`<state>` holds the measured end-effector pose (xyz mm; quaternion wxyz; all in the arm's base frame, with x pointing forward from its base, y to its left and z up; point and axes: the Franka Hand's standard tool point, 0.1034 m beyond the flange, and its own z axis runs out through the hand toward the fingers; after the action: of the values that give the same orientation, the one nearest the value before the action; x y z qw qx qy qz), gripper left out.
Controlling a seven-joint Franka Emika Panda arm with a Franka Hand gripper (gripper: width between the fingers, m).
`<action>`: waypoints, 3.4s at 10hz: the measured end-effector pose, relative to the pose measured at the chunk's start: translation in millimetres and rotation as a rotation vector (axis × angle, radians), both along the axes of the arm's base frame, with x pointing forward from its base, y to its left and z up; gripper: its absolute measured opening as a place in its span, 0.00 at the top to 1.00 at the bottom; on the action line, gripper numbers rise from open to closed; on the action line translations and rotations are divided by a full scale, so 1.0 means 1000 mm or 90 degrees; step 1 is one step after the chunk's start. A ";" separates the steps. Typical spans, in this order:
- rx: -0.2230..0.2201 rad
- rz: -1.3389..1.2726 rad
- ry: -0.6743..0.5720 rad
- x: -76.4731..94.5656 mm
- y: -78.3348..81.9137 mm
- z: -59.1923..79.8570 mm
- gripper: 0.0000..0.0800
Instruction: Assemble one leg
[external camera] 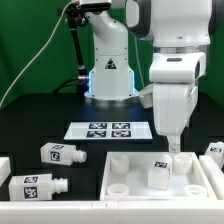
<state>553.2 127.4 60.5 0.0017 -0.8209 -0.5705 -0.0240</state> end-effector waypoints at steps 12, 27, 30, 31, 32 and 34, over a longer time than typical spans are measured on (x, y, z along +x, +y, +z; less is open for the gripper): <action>0.073 -0.836 0.052 -0.012 0.033 0.006 0.19; 0.029 -1.078 0.335 -0.017 0.042 -0.004 0.19; -0.036 -1.059 0.439 -0.023 0.033 -0.007 0.19; -0.056 -1.053 0.476 -0.023 0.030 -0.009 0.19; -0.074 -1.051 0.500 -0.024 0.031 -0.011 0.19; -0.190 -1.038 0.620 -0.037 0.048 -0.017 0.19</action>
Offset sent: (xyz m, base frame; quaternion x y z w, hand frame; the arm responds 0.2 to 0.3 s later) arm -0.0087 -0.0059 0.0034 -0.0198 0.0546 0.3283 0.9428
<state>516.1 175.3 43.4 0.1168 -0.8768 0.2422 0.3987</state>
